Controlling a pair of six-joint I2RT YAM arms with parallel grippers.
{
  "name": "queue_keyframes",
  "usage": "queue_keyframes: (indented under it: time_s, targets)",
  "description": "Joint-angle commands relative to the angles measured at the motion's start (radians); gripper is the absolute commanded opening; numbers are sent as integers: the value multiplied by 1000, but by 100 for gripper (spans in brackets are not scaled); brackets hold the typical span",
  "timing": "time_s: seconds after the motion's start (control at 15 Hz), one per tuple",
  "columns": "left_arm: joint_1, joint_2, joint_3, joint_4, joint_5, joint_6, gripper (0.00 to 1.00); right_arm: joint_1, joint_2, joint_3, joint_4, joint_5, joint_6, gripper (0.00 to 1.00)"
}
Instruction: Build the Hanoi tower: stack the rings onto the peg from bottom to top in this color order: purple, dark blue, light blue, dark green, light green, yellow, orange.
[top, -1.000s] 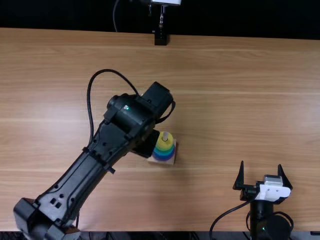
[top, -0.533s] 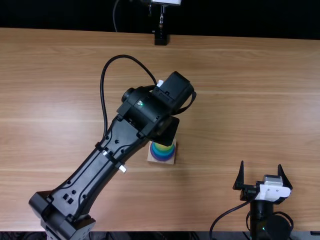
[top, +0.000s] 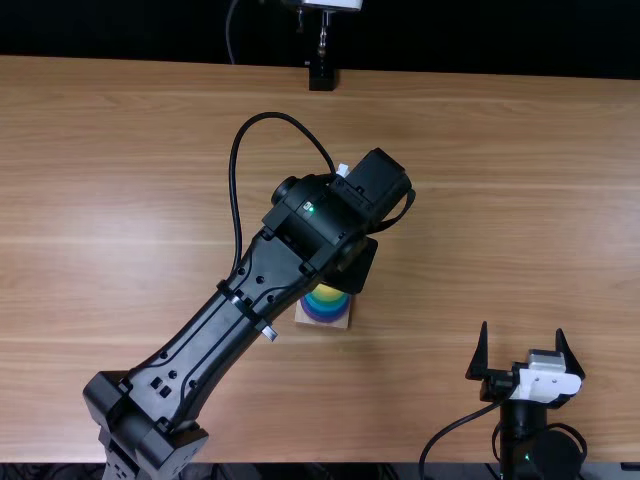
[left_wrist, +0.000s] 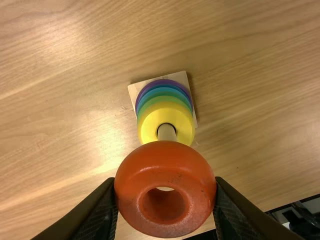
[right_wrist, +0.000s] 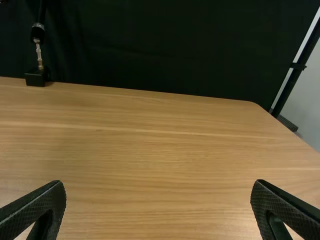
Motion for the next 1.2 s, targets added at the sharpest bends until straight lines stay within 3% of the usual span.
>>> queue_keyframes:
  time_s: [0.0, 0.8, 0.87, 0.93, 1.13]
  targets:
    - [-14, 38, 35, -1, -2, -16, 0, -4, -19, -9, 4, -4, 0, 100]
    - [-11, 81, 21, 1, 13, -12, 1, -4, -19, -9, 4, -4, 0, 100]
    - [-9, 81, 18, -1, 13, -12, 41, -5, -19, -9, 4, -4, 0, 100]
    - [-6, 79, 12, -1, 15, -14, 97, -5, -19, -9, 4, -4, 0, 100]
    - [6, 64, -28, -1, 18, -12, 100, -5, -19, -9, 4, -4, 0, 100]
